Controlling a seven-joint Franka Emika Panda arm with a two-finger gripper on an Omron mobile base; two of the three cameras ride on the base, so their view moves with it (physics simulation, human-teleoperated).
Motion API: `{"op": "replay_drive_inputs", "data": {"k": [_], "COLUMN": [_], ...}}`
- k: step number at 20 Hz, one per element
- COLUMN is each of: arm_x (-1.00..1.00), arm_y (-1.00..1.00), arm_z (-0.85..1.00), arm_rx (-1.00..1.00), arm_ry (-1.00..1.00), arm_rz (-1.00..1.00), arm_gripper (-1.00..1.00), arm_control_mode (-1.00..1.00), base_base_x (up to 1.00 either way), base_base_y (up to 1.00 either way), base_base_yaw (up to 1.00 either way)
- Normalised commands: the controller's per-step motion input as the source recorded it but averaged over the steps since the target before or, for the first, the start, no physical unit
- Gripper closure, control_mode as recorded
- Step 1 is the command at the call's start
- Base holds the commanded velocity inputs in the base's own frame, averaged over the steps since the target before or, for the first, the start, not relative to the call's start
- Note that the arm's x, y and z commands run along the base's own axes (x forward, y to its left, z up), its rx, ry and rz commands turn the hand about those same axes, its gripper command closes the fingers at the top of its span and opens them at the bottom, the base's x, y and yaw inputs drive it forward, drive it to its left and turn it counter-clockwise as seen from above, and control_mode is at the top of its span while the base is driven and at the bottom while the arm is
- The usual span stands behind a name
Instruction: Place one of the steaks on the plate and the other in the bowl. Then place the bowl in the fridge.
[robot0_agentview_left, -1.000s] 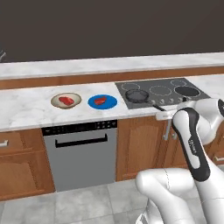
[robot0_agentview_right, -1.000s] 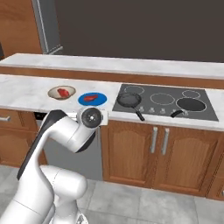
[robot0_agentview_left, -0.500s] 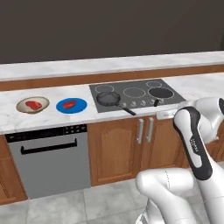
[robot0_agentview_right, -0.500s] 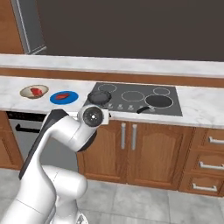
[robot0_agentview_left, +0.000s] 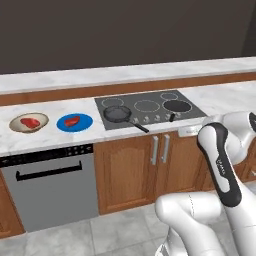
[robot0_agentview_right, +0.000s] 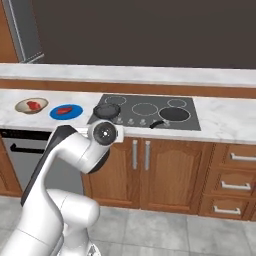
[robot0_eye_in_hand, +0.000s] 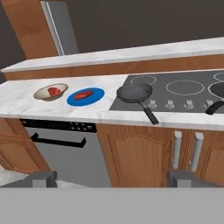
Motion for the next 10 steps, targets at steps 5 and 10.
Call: {"op": "replay_drive_inputs", "data": {"k": [5,10], "arm_x": [0.0,0.0], "arm_y": [0.0,0.0], "arm_z": [0.0,0.0], "arm_rx": [0.0,0.0], "arm_ry": [0.0,0.0], "arm_rz": [0.0,0.0], "arm_gripper": [-1.0,-1.0], "arm_control_mode": [1.0,1.0], "base_base_x": [-0.16,0.06], "base_base_y": [-1.0,-0.86], "base_base_yaw": [-0.09,-0.69]}}
